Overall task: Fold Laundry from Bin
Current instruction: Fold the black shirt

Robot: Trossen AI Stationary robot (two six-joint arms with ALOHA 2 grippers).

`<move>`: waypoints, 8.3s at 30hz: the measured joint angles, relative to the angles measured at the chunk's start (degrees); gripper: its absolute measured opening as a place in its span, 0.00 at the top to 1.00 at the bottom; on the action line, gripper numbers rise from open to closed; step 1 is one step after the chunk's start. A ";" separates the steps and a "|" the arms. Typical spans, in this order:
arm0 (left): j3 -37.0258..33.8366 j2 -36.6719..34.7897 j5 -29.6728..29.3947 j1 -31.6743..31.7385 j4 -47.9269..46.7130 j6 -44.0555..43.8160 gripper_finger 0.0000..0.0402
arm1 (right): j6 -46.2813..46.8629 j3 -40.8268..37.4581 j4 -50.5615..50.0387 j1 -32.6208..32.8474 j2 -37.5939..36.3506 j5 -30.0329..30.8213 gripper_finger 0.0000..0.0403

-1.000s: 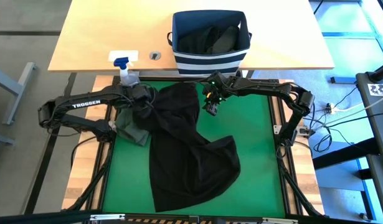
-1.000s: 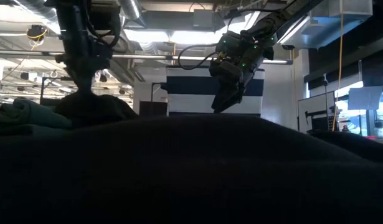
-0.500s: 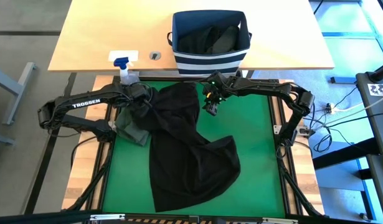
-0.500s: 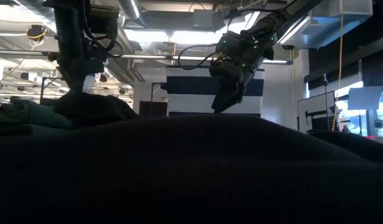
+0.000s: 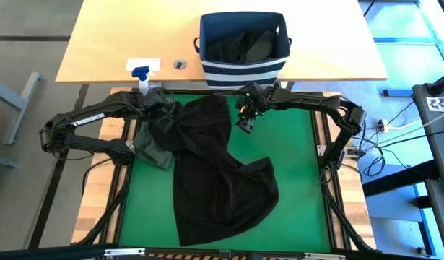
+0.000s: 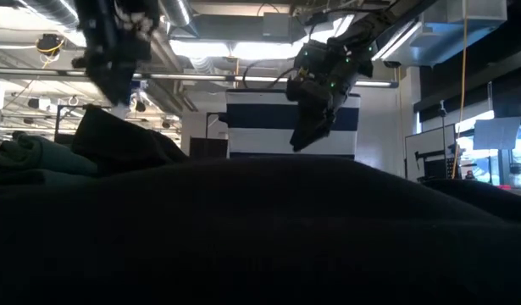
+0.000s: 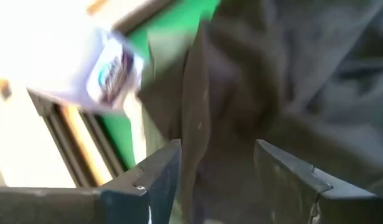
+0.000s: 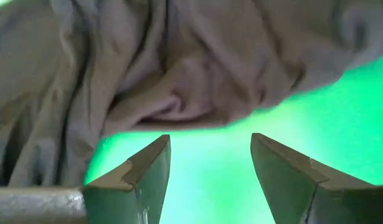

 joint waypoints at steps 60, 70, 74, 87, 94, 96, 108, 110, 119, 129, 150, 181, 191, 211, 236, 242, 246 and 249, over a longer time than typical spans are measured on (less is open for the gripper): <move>-6.75 -3.23 1.15 -39.94 15.85 1.31 0.53 | 32.81 -24.38 -10.32 22.50 -8.89 6.55 0.89; -6.75 -3.20 -1.15 -39.89 17.06 0.93 0.53 | 36.11 -12.60 -20.83 29.50 -12.96 5.23 0.98; -6.75 -3.18 -1.73 -39.89 17.09 0.92 0.52 | 40.75 -7.50 -23.70 35.08 -13.21 5.30 0.97; -6.75 -2.91 1.88 -39.88 24.19 4.05 0.52 | 59.60 -4.34 -1.40 51.57 -11.62 10.47 0.97; -6.69 0.40 8.92 -40.26 30.99 6.25 0.52 | 61.67 -4.34 8.37 54.17 -8.41 12.68 0.98; -6.69 1.54 10.20 -40.95 31.06 5.44 0.52 | 61.65 -4.34 10.38 54.18 -7.82 12.63 0.98; -6.71 1.60 10.97 -48.62 23.24 -10.67 0.52 | 55.71 -4.34 21.03 54.13 -7.66 18.79 0.97; -6.73 1.58 11.94 -49.35 21.43 -12.11 0.52 | 55.49 -4.34 21.71 54.03 -7.66 21.50 0.97; -6.73 1.32 12.44 -52.12 15.20 -10.98 0.52 | 59.64 -4.34 40.09 54.42 0.43 24.73 0.97; -6.73 1.32 13.40 -53.68 12.81 -6.10 0.52 | 66.46 3.67 64.64 55.92 17.72 24.70 0.97; -6.73 1.30 12.28 -53.65 12.15 -3.43 0.52 | 69.42 23.57 54.53 56.11 34.39 22.82 0.92; -6.75 24.35 11.43 -64.12 40.75 -21.49 0.52 | 44.73 21.66 -1.63 57.95 20.41 22.50 0.65; -6.05 39.44 12.33 -64.41 37.25 -31.81 0.52 | 45.27 7.88 4.79 59.27 19.93 20.91 0.68; 3.13 12.52 0.68 -54.92 25.85 -31.69 0.52 | 43.55 6.76 -21.85 63.10 3.86 31.12 0.68; 3.06 35.39 12.02 -7.55 37.30 20.59 0.52 | 26.91 -19.15 18.44 24.53 -0.01 9.64 0.68; 3.06 44.60 12.51 -4.64 45.33 19.09 0.52 | 25.76 -23.80 16.71 24.37 -0.59 13.55 0.68; 3.38 48.18 14.97 -4.80 51.04 18.81 0.52 | 25.77 -23.94 6.82 25.55 -1.91 14.48 0.68; 3.39 49.11 15.34 -5.32 54.80 17.40 0.52 | 25.78 -24.04 -1.22 26.83 -4.17 18.71 0.68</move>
